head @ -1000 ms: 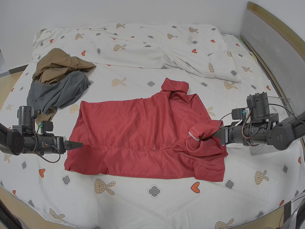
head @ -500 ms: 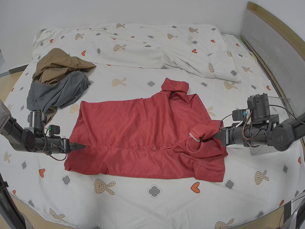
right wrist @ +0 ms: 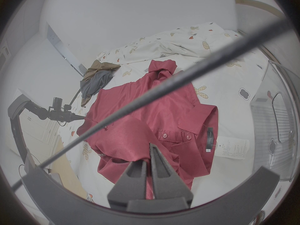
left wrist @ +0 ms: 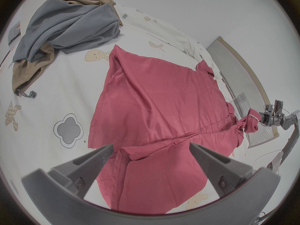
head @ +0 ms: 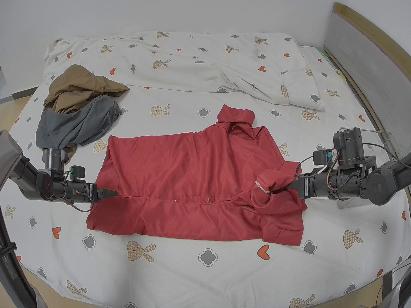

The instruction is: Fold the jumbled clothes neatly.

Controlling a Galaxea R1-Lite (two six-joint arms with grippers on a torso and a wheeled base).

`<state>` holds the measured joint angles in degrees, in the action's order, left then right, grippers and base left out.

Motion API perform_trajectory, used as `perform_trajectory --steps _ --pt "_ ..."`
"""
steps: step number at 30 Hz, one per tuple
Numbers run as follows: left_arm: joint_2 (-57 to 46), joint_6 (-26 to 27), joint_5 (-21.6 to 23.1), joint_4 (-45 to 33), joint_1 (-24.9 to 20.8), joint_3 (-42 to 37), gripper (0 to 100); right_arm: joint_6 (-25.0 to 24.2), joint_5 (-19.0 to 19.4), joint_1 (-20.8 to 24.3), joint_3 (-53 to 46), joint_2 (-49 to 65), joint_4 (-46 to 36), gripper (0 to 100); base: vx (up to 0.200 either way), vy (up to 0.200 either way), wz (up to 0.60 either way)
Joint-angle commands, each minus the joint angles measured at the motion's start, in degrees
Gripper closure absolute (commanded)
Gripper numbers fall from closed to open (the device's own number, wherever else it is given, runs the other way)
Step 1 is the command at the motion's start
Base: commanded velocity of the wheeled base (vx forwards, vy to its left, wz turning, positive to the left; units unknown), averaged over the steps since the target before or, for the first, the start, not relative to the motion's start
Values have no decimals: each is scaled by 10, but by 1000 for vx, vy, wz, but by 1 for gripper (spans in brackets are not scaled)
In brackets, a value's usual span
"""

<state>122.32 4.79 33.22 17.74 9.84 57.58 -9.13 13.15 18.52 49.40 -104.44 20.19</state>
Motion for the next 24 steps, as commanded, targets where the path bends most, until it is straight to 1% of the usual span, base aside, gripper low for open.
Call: perform_trajectory --steps 1,4,8,9,10,19,24 --pt "7 3 0 0 0 6 0 0 0 2 0 -1 0 100 0 0 0" --pt "7 3 2 0 -1 7 0 0 0 3 1 -1 0 100 0 0 0" --pt "7 2 33 0 0 3 0 0 0 3 3 -1 0 100 0 0 0" --pt "7 3 35 0 0 3 0 0 0 3 3 -1 0 100 0 0 0" --pt "6 2 37 -1 0 0 100 0 -1 2 3 -1 0 100 0 0 0" --pt "12 4 37 -1 15 -12 100 -1 0 -1 4 -1 0 100 0 0 0" --pt "-2 3 37 -2 25 -12 100 -1 0 -1 4 -1 0 100 0 0 0"
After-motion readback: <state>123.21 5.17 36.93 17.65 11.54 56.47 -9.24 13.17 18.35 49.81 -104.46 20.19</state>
